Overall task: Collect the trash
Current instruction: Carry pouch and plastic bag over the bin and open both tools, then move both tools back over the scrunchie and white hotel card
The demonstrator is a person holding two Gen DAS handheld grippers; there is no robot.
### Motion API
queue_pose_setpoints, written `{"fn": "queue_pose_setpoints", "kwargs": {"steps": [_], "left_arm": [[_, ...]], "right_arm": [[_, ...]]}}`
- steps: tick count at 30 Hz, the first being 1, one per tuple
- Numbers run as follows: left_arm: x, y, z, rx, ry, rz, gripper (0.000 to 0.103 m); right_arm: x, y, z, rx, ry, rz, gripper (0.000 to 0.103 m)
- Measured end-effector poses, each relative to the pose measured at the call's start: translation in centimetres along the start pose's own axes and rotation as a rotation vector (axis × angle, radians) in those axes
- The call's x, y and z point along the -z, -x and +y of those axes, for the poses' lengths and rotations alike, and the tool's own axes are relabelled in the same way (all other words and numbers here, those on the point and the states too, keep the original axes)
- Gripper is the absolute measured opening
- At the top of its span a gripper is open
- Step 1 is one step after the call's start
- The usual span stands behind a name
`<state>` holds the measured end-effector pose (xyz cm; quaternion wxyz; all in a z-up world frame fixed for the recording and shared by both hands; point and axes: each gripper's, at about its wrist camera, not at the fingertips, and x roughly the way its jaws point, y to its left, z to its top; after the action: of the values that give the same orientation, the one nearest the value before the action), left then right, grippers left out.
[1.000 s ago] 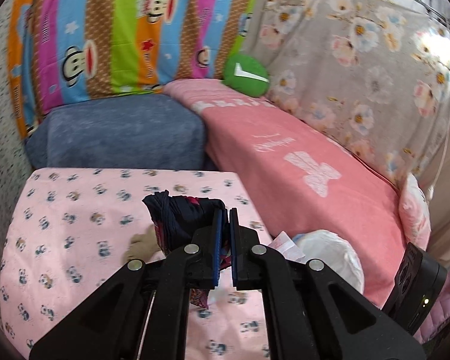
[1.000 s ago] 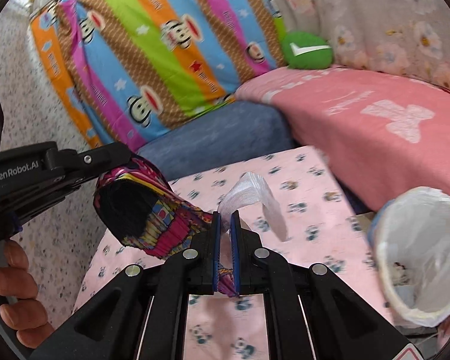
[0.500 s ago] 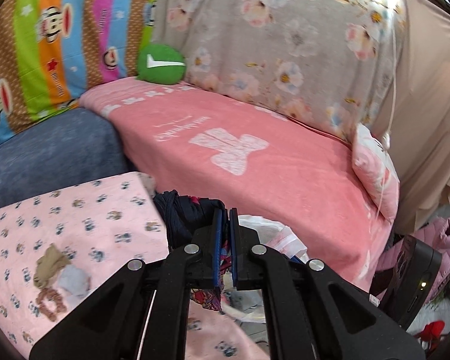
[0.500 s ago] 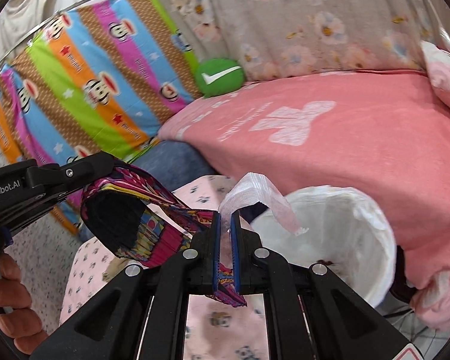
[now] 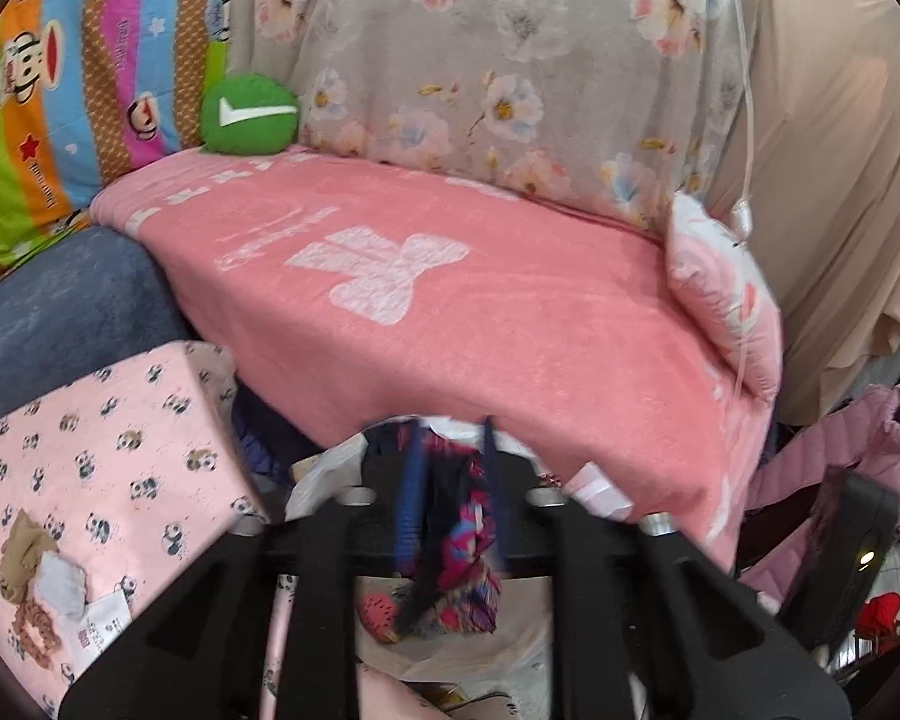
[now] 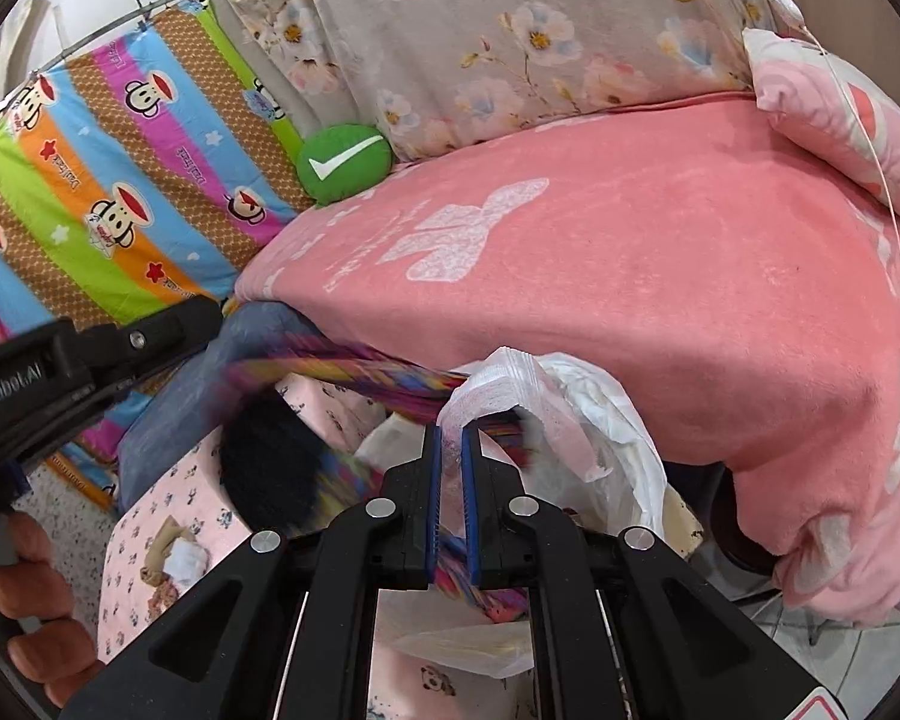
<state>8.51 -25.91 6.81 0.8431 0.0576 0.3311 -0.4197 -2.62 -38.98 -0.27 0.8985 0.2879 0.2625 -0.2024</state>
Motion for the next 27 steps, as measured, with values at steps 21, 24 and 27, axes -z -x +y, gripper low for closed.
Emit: {"fn": "queue_pose_setpoints", "kwargs": {"steps": [21, 24, 27], "left_arm": [[5.1, 1.4, 7.8, -0.197, 0.098, 0.045, 0.056], [5.5, 2.1, 8.6, -0.206, 0.115, 0.042, 0.056], [5.9, 2.7, 9.2, -0.215, 0.129, 0.038, 0.056]], "right_arm": [[2.1, -1.7, 4.0, -0.014, 0.073, 0.043, 0.034], [2.3, -1.6, 4.9, -0.023, 0.091, 0.046, 0.034], [2.8, -1.4, 6.0, -0.033, 0.110, 0.052, 0.034]]}}
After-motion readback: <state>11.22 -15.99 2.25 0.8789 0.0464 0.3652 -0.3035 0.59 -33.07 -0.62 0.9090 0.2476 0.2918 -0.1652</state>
